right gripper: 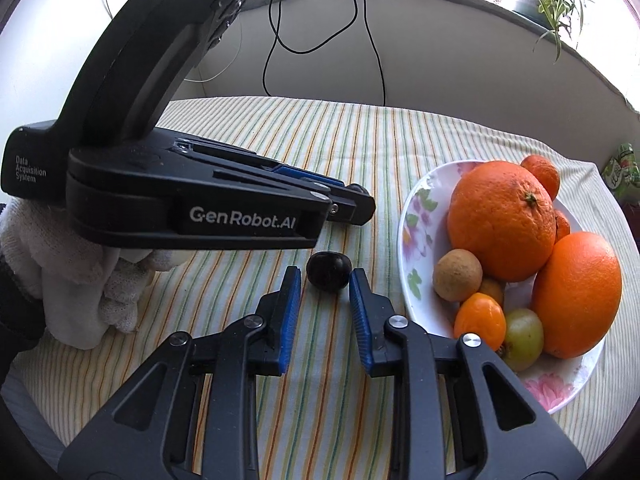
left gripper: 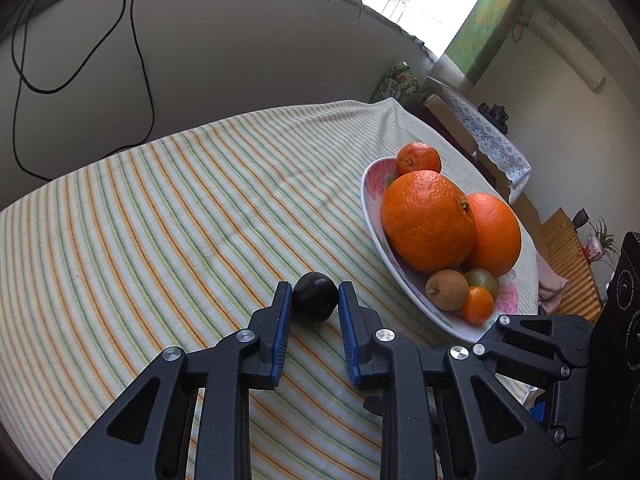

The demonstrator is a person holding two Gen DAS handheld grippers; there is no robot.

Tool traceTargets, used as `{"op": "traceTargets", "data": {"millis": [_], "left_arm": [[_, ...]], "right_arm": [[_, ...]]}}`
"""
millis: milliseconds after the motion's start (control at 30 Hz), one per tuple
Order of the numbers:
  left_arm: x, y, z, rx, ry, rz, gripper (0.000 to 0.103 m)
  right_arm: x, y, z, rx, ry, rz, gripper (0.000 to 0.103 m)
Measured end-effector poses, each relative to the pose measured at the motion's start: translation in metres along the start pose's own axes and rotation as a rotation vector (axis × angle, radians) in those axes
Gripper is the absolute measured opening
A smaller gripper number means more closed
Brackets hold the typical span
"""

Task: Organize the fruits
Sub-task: 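Close the left gripper on a dark plum while the right gripper closes on the other plum, then carry both plums over the plate and open both grippers to release them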

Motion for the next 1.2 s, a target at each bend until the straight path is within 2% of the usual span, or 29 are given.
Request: {"op": "traceTargets", "data": {"millis": [267, 600, 1200], "left_arm": [[-0.001, 0.01, 0.011, -0.029, 0.017, -0.022, 0.022], [-0.004, 0.027, 0.011, -0.082, 0.025, -0.062, 0.022], [-0.016, 0.038, -0.047, -0.146, -0.029, -0.109, 0.022]], "right_arm": [[-0.006, -0.011, 0.004, 0.014, 0.019, -0.012, 0.026], [-0.007, -0.006, -0.004, -0.039, -0.018, -0.036, 0.024], [-0.01, 0.058, -0.018, -0.145, -0.029, -0.126, 0.024]]}}
Point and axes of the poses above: each gripper's, at about its wrist camera, not at the fingertips, and y roughly against the way its jaws point, z to its left, x to its underside, the point moved 5 cm from there along -y, roughly the way its jaws point, and after that the axes turned 13 degrees about -z, right-handed, at the moved point
